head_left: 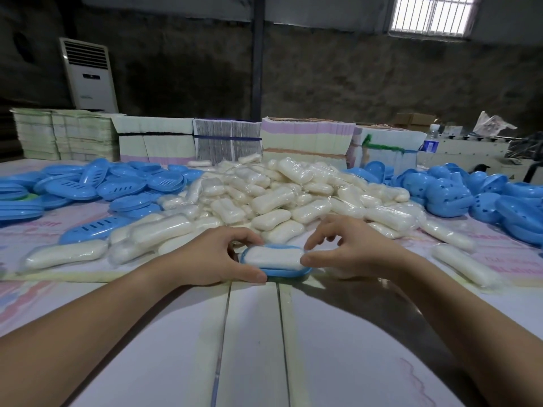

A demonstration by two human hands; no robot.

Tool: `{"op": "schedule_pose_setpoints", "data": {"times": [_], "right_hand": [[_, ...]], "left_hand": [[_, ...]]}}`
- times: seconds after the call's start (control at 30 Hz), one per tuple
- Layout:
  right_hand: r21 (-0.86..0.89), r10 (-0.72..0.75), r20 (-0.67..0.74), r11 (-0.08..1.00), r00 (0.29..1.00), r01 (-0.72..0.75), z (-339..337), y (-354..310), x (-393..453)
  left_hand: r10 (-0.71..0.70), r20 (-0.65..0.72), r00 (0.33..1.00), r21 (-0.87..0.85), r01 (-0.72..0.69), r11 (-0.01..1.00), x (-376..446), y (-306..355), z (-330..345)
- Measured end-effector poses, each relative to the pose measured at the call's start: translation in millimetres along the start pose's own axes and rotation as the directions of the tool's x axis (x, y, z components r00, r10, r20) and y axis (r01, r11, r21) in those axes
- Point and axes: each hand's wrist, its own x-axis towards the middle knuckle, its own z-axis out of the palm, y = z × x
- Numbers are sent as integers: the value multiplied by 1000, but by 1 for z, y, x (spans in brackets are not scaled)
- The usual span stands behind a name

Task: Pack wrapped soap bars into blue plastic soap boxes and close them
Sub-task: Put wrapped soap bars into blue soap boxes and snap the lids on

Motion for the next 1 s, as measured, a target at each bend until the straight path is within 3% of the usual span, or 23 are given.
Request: {"op": "schedule_pose_setpoints", "data": {"times": [0.27, 0.43, 0.57, 0.77, 1.0], "right_hand": [[-45, 14, 6, 999, 1000, -13, 11, -5, 4], [-31, 34, -77, 999, 996, -36, 3, 0, 3], [-55, 74, 4, 996, 997, -74, 6, 0, 0], [-100, -14, -81, 995, 997, 6, 11, -6, 3], [-82, -6, -53, 997, 999, 2, 14, -8, 3]], "left_hand": [[-33, -29, 999, 0, 33, 999, 0, 0, 0], [-98, -57, 994, -72, 94, 993, 3, -1, 1], [-131, -35, 991, -93, 128, 987, 4, -1, -1], [-141, -41, 989, -97, 137, 986, 4, -2, 0], [-134, -44, 990, -93, 130, 987, 2, -1, -1]]}}
